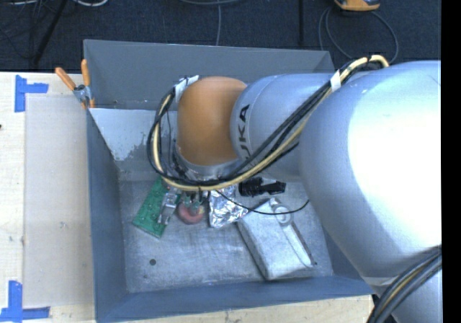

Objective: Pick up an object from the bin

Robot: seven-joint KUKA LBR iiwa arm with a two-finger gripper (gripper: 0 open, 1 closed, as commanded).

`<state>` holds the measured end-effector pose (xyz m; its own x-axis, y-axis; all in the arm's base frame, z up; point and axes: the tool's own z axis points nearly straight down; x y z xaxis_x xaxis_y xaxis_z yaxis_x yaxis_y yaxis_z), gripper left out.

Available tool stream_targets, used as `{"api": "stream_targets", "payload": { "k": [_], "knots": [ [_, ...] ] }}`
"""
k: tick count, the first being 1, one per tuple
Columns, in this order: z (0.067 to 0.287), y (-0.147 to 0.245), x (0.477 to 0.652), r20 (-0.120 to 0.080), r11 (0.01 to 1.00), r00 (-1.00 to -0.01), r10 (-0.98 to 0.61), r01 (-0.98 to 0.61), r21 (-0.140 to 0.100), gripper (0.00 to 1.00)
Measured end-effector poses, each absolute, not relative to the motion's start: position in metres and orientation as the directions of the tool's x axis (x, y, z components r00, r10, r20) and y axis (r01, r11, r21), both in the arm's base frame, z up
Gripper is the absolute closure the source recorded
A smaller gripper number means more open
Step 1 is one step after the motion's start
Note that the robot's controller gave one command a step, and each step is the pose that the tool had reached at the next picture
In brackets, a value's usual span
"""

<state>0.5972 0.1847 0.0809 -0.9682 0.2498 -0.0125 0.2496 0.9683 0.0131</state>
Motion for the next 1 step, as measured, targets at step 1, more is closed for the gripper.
{"api": "stream_targets", "payload": {
  "k": [1],
  "knots": [
    [0.2025, 0.1992, 0.5866, -0.006, 0.97, -0.97, 0.242, 0.242, 0.004, 1.0]
  ]
}}
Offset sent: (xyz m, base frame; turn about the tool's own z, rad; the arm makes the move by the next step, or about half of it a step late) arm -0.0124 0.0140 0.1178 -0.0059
